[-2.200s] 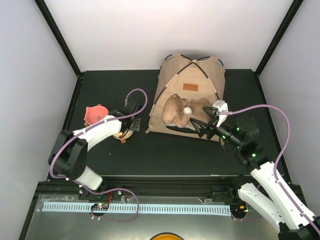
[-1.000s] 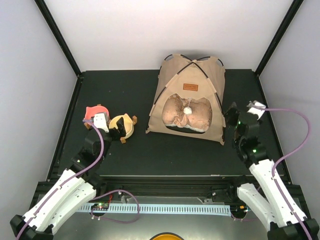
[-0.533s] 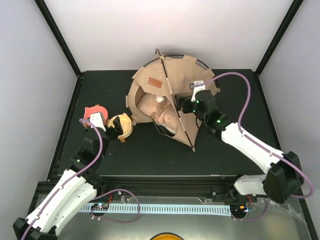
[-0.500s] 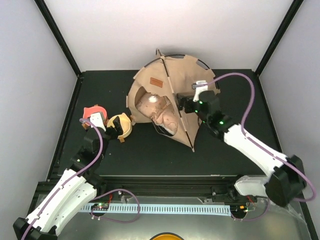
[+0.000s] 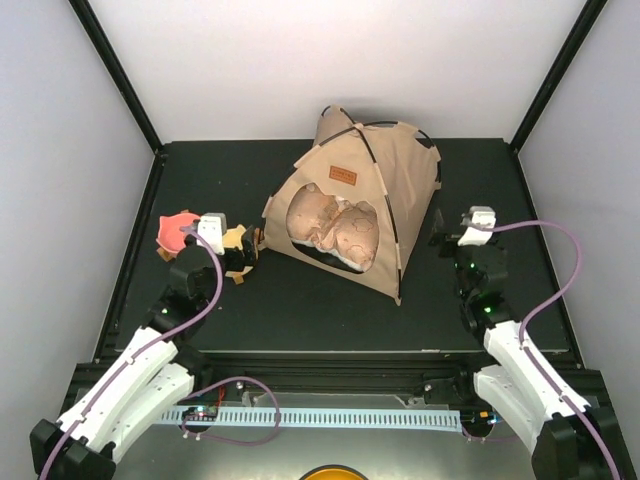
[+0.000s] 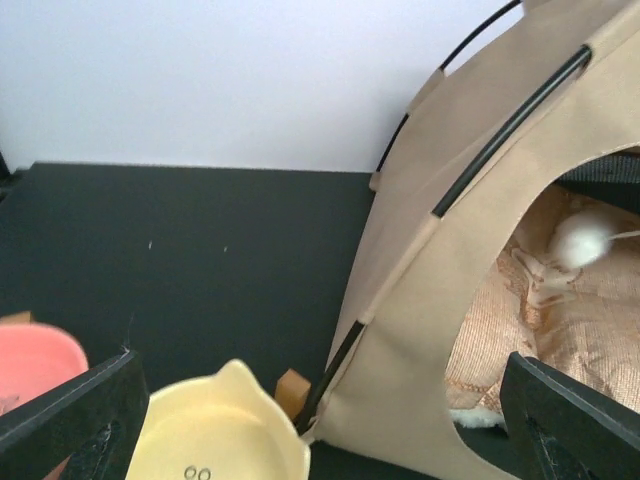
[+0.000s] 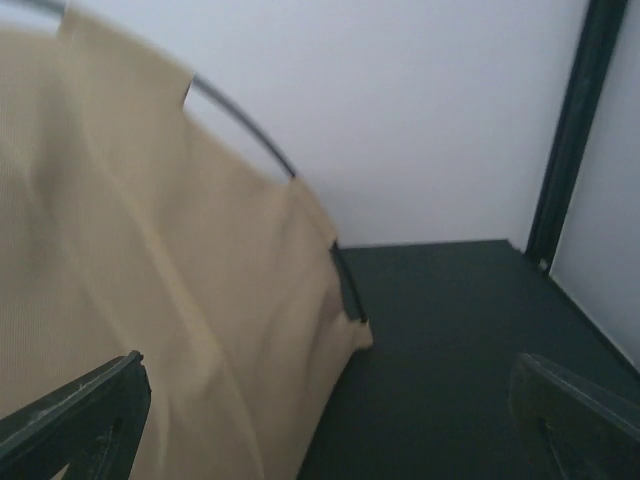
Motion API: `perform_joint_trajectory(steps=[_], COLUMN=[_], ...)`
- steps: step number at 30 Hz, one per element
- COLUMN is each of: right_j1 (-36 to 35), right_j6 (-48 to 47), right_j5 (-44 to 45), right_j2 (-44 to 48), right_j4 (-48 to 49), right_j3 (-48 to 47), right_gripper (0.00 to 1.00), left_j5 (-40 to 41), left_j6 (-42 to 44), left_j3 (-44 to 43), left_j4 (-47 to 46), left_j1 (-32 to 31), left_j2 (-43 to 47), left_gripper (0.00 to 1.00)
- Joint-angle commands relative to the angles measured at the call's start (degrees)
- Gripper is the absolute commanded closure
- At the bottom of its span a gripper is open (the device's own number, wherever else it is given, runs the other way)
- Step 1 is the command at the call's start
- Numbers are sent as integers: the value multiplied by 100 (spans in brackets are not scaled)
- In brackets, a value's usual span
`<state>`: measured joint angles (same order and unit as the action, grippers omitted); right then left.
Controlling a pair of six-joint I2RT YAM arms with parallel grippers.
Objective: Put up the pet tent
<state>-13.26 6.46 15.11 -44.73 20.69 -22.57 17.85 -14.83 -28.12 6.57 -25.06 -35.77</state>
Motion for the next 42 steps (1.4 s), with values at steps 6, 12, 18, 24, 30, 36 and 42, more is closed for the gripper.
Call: perform_joint_trajectory(steps=[6,12,18,24,30,36,42], right_j1=[7,135,799,1003,1037,1037,1036], right_j6=[-962,-1129,-544,-491,-478,-482,-491], right_j5=[84,470,166,-120,-260,-269,-267], right_j2=[-297,-1700,-3485,-3614,-3543,-3560,-3565], right_j4=[1457,3053,4759,4201,3923,3925,3916], right_j3=[714,1179,1234,813,717,710,710], right_gripper=[0,0,1,0,0,0,0], left_j5=[488,745,413,252,-285,-521,-495], left_j6=[864,785,1139,1371,1794,1864,1720], left_j3=[274,672,1146,573,1535,1459,1231], left_j4=[-1861,-3215,-4807,-4514,-7561,-7294,-6410], left_j1=[669,1346,1729,1855,2068,2067,2073], left_j2=[-963,-2157,-2952,-3682,-4674,-4609,-4361], left_gripper=[1,1,1,3,5,1,1])
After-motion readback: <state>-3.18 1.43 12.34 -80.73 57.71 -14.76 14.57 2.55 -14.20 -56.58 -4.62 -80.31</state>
